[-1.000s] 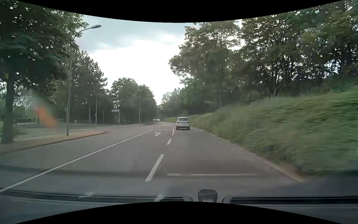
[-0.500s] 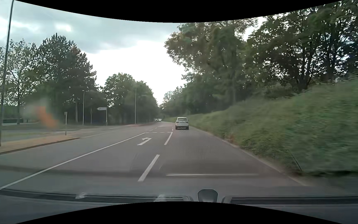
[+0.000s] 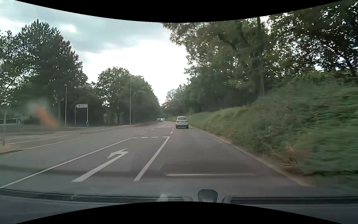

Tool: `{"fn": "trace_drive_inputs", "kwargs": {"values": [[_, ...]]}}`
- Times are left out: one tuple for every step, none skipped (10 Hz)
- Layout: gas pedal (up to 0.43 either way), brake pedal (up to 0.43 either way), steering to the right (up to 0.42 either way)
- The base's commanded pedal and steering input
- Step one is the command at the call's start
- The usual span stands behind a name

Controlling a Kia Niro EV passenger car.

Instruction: Follow the waypoints while adhering to traffic rules and regulations

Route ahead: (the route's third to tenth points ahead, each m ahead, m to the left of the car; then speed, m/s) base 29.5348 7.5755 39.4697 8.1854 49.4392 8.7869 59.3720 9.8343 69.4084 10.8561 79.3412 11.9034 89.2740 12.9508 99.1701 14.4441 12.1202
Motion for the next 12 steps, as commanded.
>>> {"fn": "trace_drive_inputs", "kwargs": {"values": [[0.098, 0.000, -0.020], [0.098, 0.000, -0.020], [0.098, 0.000, -0.020], [0.098, 0.000, -0.019], [0.098, 0.000, -0.019], [0.098, 0.000, -0.019], [0.110, 0.000, -0.019], [0.110, 0.000, -0.018], [0.110, 0.000, -0.017], [0.110, 0.000, -0.013], [0.110, 0.000, -0.011], [0.110, 0.000, -0.011]]}}
